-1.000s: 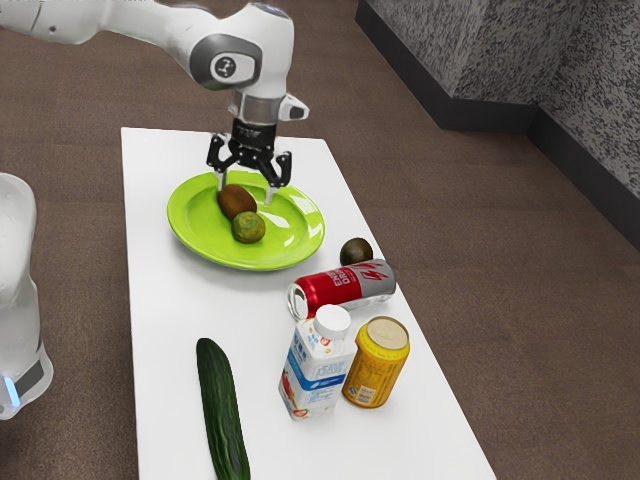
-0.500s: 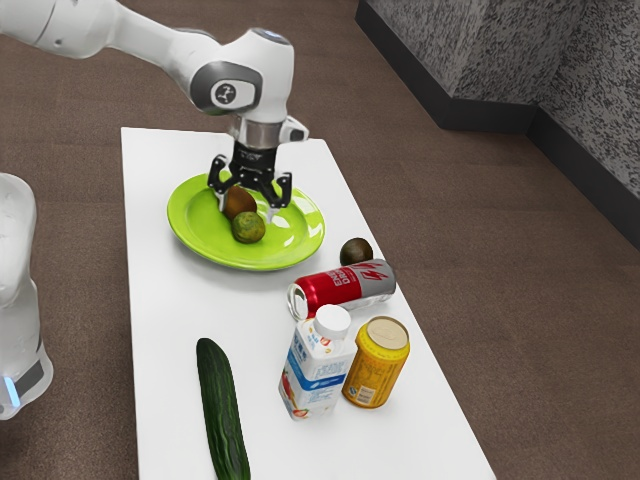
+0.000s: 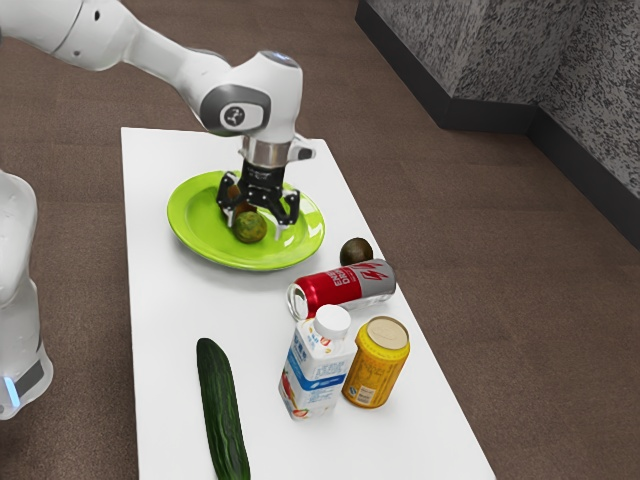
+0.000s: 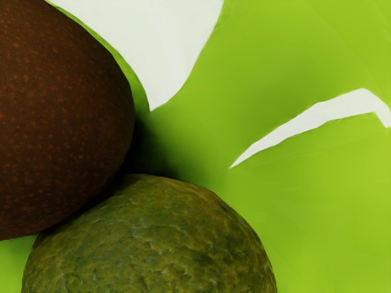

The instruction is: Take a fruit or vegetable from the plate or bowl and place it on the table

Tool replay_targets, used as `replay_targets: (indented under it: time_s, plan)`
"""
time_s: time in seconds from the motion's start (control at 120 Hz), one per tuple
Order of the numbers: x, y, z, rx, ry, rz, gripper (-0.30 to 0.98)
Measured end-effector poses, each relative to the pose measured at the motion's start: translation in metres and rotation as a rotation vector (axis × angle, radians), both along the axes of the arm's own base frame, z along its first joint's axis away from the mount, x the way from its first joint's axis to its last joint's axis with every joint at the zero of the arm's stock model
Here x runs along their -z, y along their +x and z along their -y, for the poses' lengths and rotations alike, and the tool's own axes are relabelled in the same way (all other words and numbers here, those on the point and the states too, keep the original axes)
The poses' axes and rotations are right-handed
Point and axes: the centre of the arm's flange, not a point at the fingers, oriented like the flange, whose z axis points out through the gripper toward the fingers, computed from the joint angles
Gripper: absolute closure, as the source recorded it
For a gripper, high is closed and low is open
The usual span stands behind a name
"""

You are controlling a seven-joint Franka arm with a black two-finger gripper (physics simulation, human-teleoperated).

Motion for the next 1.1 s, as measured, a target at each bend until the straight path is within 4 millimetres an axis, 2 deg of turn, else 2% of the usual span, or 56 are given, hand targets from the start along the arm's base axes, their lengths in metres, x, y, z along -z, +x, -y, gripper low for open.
replay_targets:
  time_s: [0.217, 0.467, 0.725, 0.85, 0.933, 1.033, 1.1]
  plan:
    - [0.005, -0.001, -0.005, -0.011, -0.002, 0.012, 0.03]
    - [0.007, -0.004, -0.016, -0.026, -0.011, 0.016, 0.21]
    - [0.005, -0.003, -0.013, -0.008, -0.005, 0.017, 0.36]
    - [-0.006, -0.005, -0.01, 0.005, 0.001, 0.035, 0.37]
    - [-0.022, -0.004, -0.011, 0.008, 0.005, 0.059, 0.37]
    - [-0.059, 0.003, -0.02, 0.0, 0.013, 0.112, 0.37]
    - [-0.083, 0.004, -0.044, -0.037, 0.014, 0.143, 0.36]
